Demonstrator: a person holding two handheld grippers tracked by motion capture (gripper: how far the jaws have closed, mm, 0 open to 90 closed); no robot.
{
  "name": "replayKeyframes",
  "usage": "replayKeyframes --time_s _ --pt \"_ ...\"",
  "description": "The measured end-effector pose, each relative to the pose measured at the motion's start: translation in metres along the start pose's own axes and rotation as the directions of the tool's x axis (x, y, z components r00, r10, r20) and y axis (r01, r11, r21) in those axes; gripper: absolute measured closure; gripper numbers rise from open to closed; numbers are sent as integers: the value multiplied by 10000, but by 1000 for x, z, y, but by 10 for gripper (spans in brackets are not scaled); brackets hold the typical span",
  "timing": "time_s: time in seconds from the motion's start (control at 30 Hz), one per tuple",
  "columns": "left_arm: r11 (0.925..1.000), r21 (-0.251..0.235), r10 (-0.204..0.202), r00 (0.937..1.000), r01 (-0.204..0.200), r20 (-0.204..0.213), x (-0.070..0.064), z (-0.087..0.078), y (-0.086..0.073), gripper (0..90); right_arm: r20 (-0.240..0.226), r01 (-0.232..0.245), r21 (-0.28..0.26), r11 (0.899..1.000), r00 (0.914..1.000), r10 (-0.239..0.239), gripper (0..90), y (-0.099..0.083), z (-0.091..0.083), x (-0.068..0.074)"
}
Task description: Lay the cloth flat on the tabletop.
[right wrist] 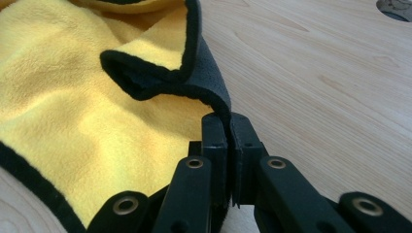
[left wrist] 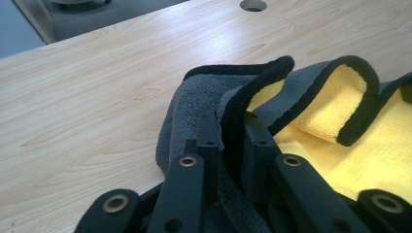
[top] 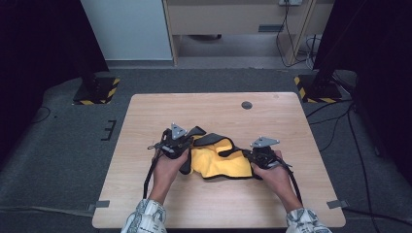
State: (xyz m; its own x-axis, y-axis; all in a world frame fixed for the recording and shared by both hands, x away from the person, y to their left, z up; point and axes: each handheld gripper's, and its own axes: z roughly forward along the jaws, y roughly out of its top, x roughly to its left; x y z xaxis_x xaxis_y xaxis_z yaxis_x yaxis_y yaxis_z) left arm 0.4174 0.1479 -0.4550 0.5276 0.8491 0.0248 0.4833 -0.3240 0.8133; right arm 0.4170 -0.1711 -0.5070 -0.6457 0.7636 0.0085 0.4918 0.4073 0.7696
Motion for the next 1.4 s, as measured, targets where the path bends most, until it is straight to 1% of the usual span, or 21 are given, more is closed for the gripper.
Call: replayKeyframes --time_s 0.1,0.17,0.27,0.4,0.53,0.6,0.67,0.97,1.1,1.13,1.2,1.4 --pt "10000 -29 -43 10000 43 5 3 -1 -2 800 22 -42 42 10000 10000 42 868 -1 -1 -3" --pt "9998 -51 -190 9998 191 66 5 -2 -4 799 -16 -74 53 10000 10000 74 866 -2 -1 -4" --pt "9998 -67 -186 9997 187 157 6 -2 -6 796 -113 -88 48 9999 9999 89 852 -3 1 -2" --pt "9999 -35 -145 9996 146 244 5 -2 -7 790 -271 -176 20 9998 9995 177 741 -2 3 1" --pt "9999 -44 -128 9995 129 276 5 -2 -7 788 -313 -203 -105 9997 9993 199 671 0 2 2" --pt "9999 -30 -108 9995 109 308 4 -2 -7 785 -335 -209 -87 9997 9992 206 630 2 2 3" --pt "10000 -11 -77 9994 77 326 4 -2 -7 783 -423 -313 -152 9994 9986 307 591 3 1 3" --pt "10000 -18 -71 9993 72 374 3 -2 -7 781 -563 -293 -265 9992 9980 278 517 6 1 5" --pt "9999 -24 -105 9993 106 371 4 -3 -8 778 -548 -285 -280 9992 9981 269 508 9 3 8" --pt "9999 -22 -118 9993 118 368 4 -3 -8 777 -539 -223 -315 9993 9983 205 509 10 3 8" --pt "9999 -30 -136 9993 137 355 5 -3 -8 775 -568 -241 -342 9991 9981 222 516 11 4 10" --pt "9999 -18 -98 9992 98 389 5 -4 -9 774 -462 -168 -439 9989 9988 147 544 14 7 15"
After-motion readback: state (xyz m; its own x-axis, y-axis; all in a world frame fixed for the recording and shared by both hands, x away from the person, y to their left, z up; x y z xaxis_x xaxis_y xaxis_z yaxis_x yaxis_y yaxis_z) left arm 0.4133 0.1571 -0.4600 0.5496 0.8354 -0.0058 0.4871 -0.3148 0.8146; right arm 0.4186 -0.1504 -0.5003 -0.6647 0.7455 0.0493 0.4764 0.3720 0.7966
